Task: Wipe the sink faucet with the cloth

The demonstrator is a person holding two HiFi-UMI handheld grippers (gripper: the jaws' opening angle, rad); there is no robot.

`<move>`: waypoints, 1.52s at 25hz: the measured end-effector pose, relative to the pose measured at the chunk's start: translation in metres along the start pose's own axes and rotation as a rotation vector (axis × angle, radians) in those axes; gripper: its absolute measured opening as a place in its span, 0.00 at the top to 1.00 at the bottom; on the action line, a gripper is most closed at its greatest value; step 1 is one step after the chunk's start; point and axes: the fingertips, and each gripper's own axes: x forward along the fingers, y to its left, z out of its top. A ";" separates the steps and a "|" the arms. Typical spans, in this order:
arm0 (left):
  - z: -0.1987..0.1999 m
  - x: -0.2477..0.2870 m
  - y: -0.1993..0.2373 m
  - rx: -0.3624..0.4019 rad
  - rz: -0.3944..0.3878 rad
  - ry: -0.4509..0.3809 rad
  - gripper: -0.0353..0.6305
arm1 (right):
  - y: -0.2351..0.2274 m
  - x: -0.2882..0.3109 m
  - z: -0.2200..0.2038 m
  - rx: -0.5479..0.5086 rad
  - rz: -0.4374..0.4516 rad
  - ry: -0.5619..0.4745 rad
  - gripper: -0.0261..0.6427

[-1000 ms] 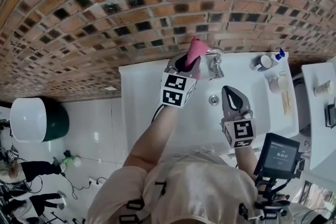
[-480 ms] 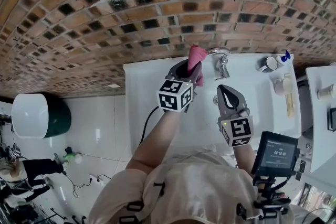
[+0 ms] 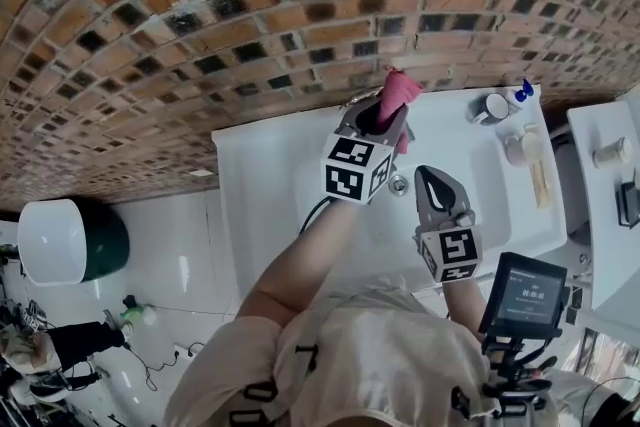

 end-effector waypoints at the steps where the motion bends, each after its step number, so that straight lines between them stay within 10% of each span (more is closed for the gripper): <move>1: -0.005 0.005 0.000 -0.012 -0.004 0.012 0.78 | -0.005 -0.001 -0.002 0.004 -0.009 0.004 0.98; 16: -0.094 0.063 0.013 -0.024 -0.006 0.250 0.78 | -0.034 0.012 -0.023 0.036 -0.037 0.052 0.98; 28: 0.004 -0.012 0.009 -0.079 0.058 -0.047 0.78 | -0.006 0.017 -0.009 0.030 0.027 0.026 0.98; 38: -0.024 0.023 0.008 -0.057 0.023 0.056 0.78 | -0.007 0.018 -0.011 0.037 0.027 0.028 0.98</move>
